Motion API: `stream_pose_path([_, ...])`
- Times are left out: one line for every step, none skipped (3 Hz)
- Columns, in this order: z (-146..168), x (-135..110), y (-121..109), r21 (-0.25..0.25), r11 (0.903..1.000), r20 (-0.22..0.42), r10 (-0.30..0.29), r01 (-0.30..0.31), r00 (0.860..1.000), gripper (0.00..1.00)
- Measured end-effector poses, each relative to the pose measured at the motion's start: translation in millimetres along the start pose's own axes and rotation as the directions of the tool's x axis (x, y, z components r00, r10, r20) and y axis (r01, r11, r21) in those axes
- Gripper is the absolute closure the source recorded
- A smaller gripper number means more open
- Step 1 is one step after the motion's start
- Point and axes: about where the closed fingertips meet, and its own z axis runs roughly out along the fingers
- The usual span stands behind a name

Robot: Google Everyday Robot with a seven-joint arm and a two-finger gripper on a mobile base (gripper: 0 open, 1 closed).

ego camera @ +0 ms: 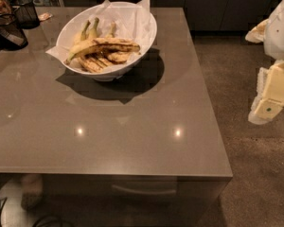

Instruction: Pick banana from white bowl

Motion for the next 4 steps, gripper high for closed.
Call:
stream_pose_path([0.0,0.0,0.0,0.0,1.0,0.0,0.0,0.0,1.0,0.0])
stream_pose_path([-0.1,-6.3,-7.2,0.003,0.9994,-0.007,0.034,-0.034,0.999,0.0])
stream_pose_path([8.9,-59.3,-42.6,-0.049,0.9978,-0.05,0.042,-0.045,0.998,0.0])
stream_pose_path([9.1,-68.3,-47.7,-0.03,0.999,-0.03,0.033,-0.034,0.999,0.0])
